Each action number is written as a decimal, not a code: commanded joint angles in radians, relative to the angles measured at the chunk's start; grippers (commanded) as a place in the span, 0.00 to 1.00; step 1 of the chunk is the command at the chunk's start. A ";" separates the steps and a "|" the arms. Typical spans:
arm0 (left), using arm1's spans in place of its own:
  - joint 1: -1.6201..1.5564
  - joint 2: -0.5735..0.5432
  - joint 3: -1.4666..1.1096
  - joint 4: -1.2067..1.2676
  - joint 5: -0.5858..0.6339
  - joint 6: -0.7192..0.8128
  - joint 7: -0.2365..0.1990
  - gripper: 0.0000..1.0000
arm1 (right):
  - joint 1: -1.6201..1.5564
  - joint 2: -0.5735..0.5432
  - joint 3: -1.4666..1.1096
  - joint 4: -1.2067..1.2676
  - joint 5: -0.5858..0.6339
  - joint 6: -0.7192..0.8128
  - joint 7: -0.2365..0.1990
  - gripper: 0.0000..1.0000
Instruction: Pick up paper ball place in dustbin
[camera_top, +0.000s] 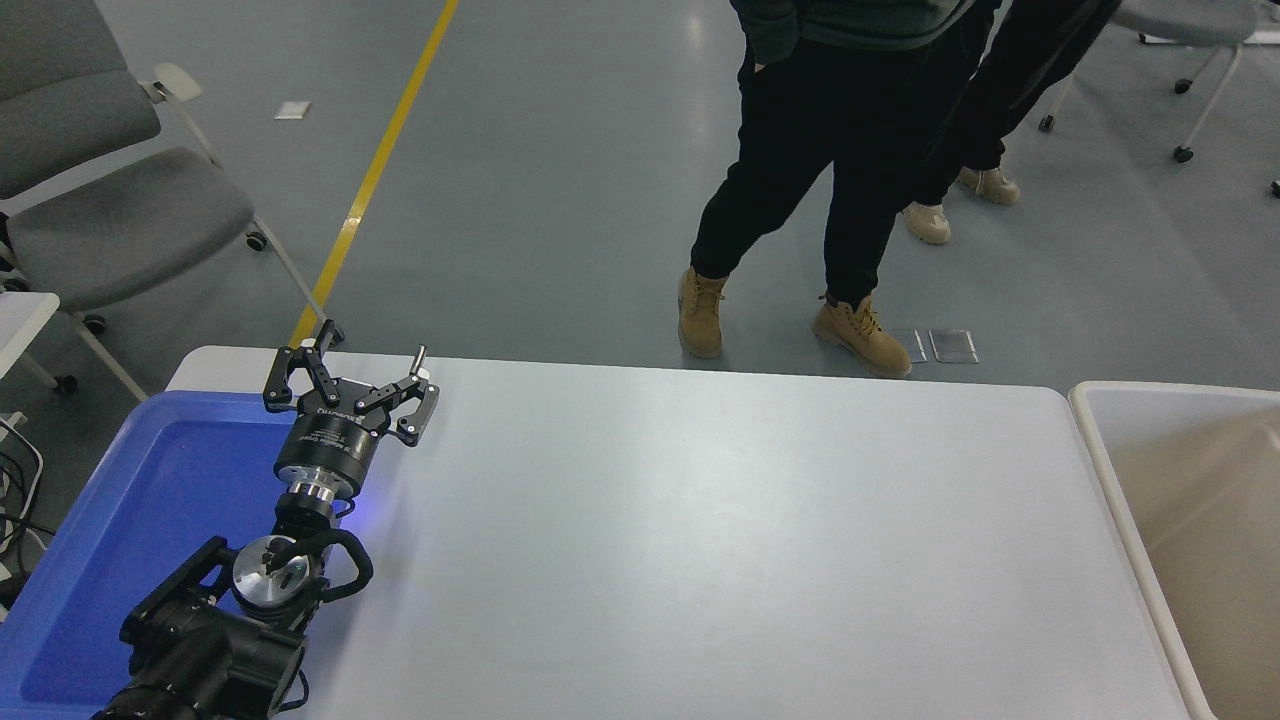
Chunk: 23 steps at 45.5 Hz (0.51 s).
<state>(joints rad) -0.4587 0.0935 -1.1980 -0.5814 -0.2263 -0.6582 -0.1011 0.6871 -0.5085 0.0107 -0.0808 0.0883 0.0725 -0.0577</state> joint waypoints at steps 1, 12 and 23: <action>0.000 0.000 0.000 0.000 -0.001 0.000 0.000 0.99 | -0.095 0.084 0.104 -0.024 0.016 -0.042 -0.005 0.00; 0.000 0.000 0.001 0.000 -0.001 0.000 0.000 0.99 | -0.118 0.126 0.104 -0.024 0.018 -0.065 -0.005 0.00; 0.000 0.000 0.002 0.000 -0.001 0.000 0.000 0.99 | -0.141 0.143 0.104 -0.016 0.018 -0.074 -0.002 0.00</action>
<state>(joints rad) -0.4587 0.0936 -1.1968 -0.5814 -0.2267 -0.6580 -0.1011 0.5783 -0.3929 0.1056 -0.0999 0.1042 0.0126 -0.0623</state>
